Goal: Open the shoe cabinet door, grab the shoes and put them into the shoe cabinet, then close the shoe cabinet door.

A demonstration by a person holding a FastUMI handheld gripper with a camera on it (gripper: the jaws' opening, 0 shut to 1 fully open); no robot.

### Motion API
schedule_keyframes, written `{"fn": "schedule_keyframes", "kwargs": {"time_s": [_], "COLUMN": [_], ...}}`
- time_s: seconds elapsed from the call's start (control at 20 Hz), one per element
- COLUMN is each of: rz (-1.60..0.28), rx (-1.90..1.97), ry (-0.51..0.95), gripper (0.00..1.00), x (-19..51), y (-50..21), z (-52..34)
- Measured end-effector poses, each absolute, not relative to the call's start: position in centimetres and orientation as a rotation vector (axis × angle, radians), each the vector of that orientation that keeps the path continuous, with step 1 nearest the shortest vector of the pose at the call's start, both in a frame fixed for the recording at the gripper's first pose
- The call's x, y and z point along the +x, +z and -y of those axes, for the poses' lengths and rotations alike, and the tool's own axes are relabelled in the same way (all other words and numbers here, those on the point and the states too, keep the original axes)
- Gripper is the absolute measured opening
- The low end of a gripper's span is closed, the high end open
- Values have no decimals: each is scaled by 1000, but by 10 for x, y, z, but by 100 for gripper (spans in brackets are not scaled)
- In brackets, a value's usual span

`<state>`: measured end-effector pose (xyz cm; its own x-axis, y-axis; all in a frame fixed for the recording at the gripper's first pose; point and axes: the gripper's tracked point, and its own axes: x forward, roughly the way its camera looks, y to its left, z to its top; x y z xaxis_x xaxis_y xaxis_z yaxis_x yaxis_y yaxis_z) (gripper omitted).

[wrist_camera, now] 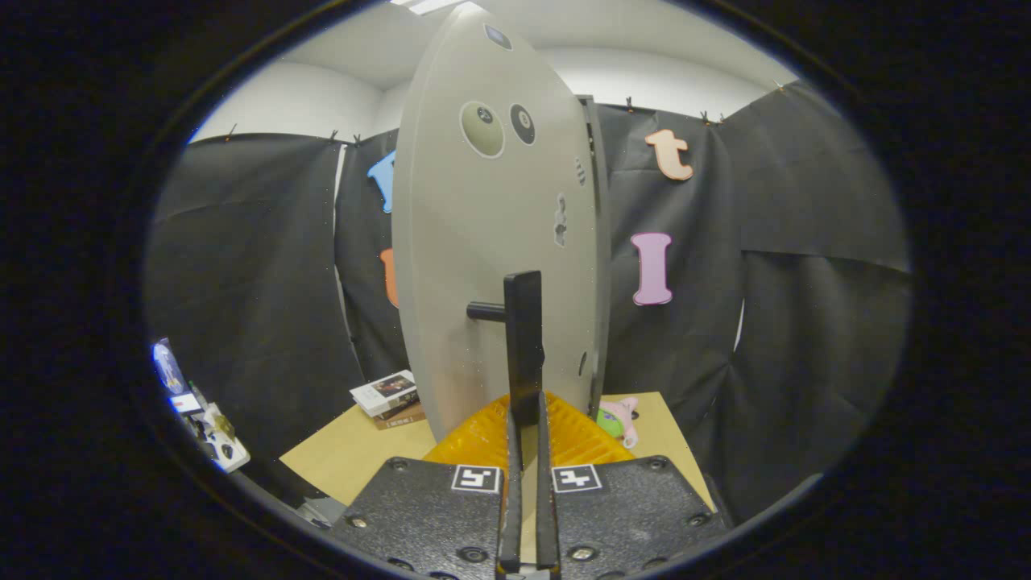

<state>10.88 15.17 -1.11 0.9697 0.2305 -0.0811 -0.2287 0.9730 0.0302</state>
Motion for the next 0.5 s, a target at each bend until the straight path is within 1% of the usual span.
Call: {"fn": "schedule_keyframes", "kwargs": {"time_s": [0.2,0.35,0.4,0.5], "rz": [-75,-81,-83,-91], "rx": [-3,-10,-9,19], "ry": [147,121,125,192], "gripper": [5,4,4,4], "x": [115,118,118,118], "y": [-10,-9,-9,-8], "z": [-124,-102,-93,-94]}}
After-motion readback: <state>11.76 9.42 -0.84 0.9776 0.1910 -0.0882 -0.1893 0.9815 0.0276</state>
